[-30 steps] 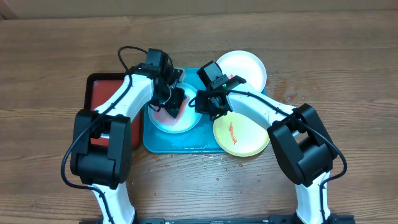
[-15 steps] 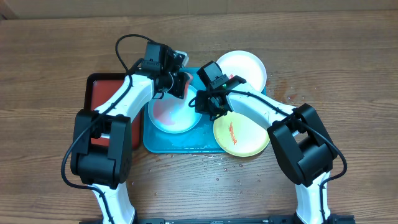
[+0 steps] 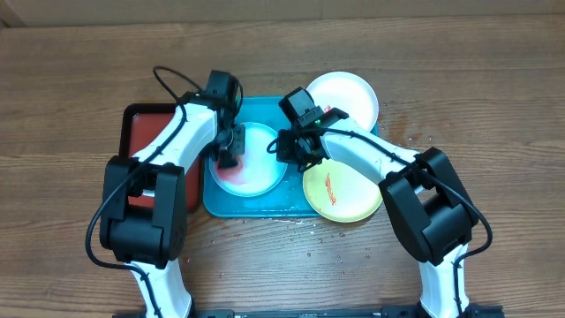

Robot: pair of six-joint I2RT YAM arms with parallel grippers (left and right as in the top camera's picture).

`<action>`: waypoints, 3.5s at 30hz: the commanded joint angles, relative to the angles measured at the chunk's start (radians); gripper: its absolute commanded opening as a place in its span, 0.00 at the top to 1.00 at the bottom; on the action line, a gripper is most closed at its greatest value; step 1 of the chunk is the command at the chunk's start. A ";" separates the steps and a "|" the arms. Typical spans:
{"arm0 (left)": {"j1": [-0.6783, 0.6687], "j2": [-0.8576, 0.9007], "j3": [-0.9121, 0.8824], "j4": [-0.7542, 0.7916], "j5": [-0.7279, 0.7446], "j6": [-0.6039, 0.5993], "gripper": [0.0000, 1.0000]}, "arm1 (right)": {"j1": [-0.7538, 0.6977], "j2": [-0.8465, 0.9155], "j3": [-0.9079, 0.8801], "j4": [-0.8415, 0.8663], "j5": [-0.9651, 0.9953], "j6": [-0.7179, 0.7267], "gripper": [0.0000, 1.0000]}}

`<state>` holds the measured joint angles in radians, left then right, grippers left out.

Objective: Clean dirty plates on tray and stack at the side
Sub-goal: 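Scrub the light blue plate with the sponge in the left gripper, then lift the light blue plate with the right gripper and tilt it up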

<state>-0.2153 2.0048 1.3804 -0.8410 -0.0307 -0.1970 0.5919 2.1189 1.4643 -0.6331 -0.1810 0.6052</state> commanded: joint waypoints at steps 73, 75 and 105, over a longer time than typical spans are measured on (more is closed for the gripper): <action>0.034 -0.004 0.571 -0.434 0.021 0.107 0.96 | 0.395 -0.213 0.201 -0.488 1.655 0.131 0.96; 0.034 -0.004 0.571 -0.433 0.021 0.107 0.96 | 0.395 -0.213 0.200 -0.488 1.654 0.131 0.96; 0.034 -0.004 0.571 -0.441 0.021 0.107 0.96 | 0.219 -0.226 0.207 -0.537 0.959 0.135 0.96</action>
<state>-0.1890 2.0052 1.9327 -1.2793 -0.0017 -0.1013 0.8585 1.9282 1.6463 -1.1465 0.7914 0.7372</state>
